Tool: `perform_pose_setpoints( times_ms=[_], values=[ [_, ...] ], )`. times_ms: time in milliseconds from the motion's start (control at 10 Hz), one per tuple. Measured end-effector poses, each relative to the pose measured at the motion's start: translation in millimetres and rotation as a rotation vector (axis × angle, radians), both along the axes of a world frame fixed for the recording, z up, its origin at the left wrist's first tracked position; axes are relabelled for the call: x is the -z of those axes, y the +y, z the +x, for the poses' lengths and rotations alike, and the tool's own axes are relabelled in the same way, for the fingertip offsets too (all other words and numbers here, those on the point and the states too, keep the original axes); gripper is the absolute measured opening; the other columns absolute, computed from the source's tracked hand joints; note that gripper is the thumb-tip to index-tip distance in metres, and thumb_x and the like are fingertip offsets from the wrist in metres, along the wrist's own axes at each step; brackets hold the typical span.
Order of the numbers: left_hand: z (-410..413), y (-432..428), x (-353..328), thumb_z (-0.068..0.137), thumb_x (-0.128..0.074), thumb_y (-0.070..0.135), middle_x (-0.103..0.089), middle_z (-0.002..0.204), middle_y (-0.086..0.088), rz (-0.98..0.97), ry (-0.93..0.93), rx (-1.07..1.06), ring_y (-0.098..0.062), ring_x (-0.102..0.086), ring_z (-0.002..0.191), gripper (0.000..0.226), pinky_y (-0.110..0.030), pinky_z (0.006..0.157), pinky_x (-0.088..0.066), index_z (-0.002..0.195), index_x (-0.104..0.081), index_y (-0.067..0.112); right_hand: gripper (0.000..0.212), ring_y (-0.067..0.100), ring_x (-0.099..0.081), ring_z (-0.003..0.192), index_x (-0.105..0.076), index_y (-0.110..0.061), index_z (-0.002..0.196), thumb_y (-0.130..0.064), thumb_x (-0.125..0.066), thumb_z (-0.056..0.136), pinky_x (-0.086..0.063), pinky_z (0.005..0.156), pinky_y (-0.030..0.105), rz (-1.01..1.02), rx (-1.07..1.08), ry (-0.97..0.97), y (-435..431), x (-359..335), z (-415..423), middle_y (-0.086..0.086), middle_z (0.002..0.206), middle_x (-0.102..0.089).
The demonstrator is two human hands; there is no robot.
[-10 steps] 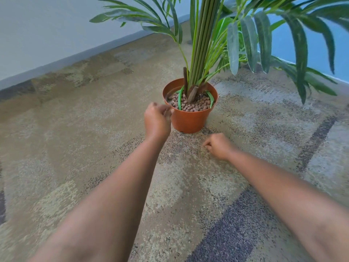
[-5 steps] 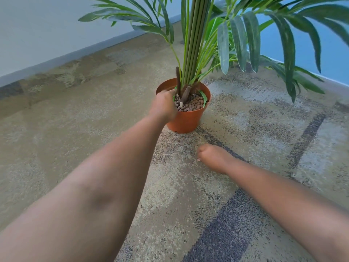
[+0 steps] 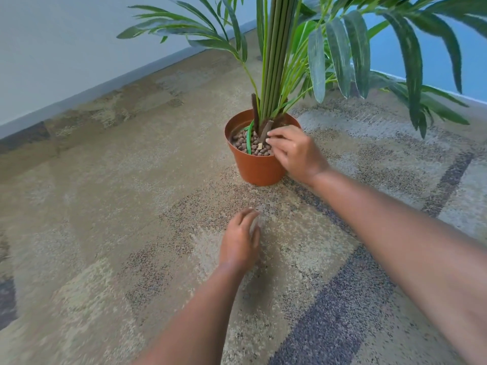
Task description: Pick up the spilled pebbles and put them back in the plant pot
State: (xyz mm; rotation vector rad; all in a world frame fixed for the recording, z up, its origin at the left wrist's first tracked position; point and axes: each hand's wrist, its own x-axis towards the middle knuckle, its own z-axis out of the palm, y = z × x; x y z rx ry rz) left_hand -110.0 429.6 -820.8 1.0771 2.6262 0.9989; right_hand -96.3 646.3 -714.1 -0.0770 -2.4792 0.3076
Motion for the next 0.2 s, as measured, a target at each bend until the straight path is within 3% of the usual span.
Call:
perform_pose_setpoints(
  times_ms=[100, 200],
  values=[
    [-9.6, 3.8, -14.5, 0.096, -0.057, 0.021, -0.062, 0.124, 0.002, 0.051, 0.055, -0.029, -0.014, -0.059, 0.109, 0.028, -0.024, 0.091, -0.045, 0.121, -0.065, 0.014, 0.020, 0.041, -0.064, 0.109, -0.073, 0.005, 0.107, 0.005, -0.067, 0.088, -0.056, 0.093, 0.049, -0.001, 0.078, -0.081, 0.4, -3.5, -14.9, 0.025, 0.120, -0.068],
    [-16.2, 2.1, -20.5, 0.095, -0.059, 0.021, -0.065, 0.116, 0.000, 0.076, 0.080, -0.043, -0.014, -0.061, 0.103, 0.024, -0.025, 0.086, -0.047, 0.114, -0.070, 0.011, 0.020, 0.042, -0.062, 0.113, -0.071, 0.005, 0.110, 0.004, -0.064, 0.090, -0.055, 0.094, 0.051, -0.078, 0.124, -0.043, 4.0, 1.4, -10.3, 0.024, 0.123, -0.067]
  ],
)
